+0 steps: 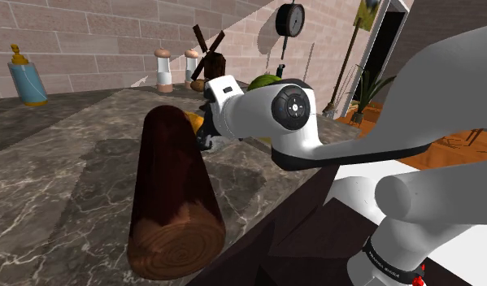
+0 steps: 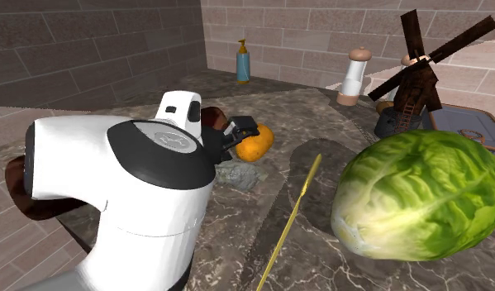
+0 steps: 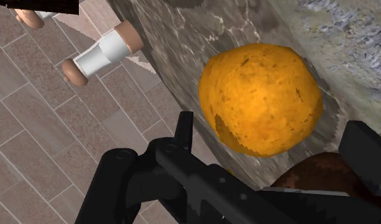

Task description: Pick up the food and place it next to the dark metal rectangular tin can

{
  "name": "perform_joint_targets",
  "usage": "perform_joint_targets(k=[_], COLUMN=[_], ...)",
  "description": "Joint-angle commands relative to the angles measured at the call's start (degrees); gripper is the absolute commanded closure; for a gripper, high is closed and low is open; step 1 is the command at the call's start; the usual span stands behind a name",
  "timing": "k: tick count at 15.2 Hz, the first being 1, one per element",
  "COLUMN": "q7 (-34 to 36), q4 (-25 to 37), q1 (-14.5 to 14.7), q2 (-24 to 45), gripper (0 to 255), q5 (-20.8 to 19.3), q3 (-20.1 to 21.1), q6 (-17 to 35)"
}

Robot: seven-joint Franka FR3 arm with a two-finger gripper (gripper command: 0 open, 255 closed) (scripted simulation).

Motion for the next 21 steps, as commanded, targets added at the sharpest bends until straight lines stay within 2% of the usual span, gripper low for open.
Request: perform_joint_targets(k=[1,8,9,17,18,21], q7=[0.57,0.43,0.73,0.88,0.42,-1.84], q4=[0.08,0.05,0.05,1.22,0.05,0.81], q1=[-3.02,-3.04,-3.3,-5.23,-3.04,0.06], q2=[-0.04,-0.08,-0.31,0.06,-0.09,1.76], gripper=[0,0,255,255,255,255], q5=[-0.55,-0.36,-0.3,-0.39,-0.35,-0.06], q3=[1.78,1.81,2.26,3.74,1.81,-1.15], q6=[1.14,1.17,1.26,1.42,1.17,-1.2])
